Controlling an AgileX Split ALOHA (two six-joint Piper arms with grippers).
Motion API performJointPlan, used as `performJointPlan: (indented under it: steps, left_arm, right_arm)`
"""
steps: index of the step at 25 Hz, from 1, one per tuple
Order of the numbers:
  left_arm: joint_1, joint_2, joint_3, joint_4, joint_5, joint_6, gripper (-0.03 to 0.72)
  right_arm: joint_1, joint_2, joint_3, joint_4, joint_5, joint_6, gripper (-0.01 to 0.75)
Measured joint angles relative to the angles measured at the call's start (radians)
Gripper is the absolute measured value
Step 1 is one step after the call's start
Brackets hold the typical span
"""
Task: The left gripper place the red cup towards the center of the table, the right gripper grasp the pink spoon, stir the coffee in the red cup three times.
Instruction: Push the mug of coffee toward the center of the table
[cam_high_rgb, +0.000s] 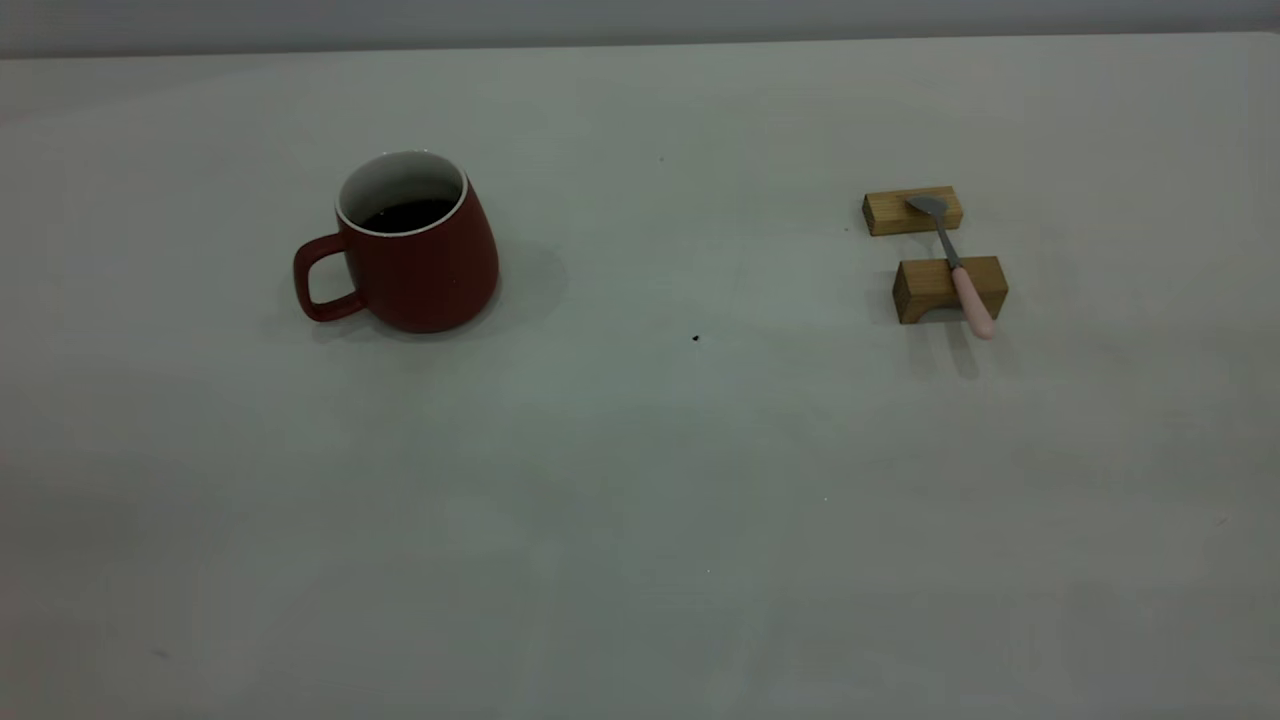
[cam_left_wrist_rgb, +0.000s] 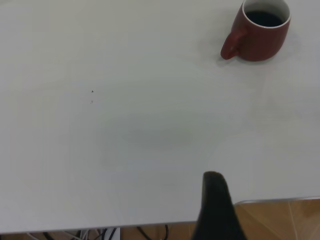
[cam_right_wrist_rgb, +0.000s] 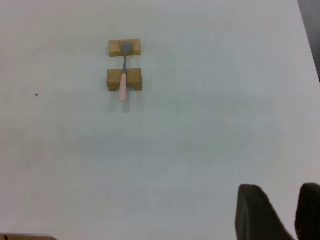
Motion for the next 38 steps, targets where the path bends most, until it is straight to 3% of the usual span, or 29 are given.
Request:
performJointPlan:
  steps: [10, 15, 20, 28, 38]
  left_arm:
    - [0.000, 0.017, -0.024, 0.000, 0.006, 0.000, 0.586]
    - [0.000, 0.223, -0.080, 0.000, 0.003, 0.000, 0.586]
    - [0.000, 0.586, -0.104, 0.000, -0.116, 0.000, 0.586]
    - [0.000, 1.119, -0.227, -0.001, -0.402, 0.075, 0.586]
    - [-0.001, 1.723, -0.588, -0.011, -0.521, 0.349, 0.586]
  right_arm:
    - [0.000, 0.000, 0.000, 0.000, 0.000, 0.000, 0.238]
    - [0.000, 0.000, 0.000, 0.000, 0.000, 0.000, 0.238]
    - [0.000, 0.000, 0.000, 0.000, 0.000, 0.000, 0.238]
    - [0.000, 0.000, 0.000, 0.000, 0.000, 0.000, 0.238]
    - [0.000, 0.000, 0.000, 0.000, 0.000, 0.000, 0.238]
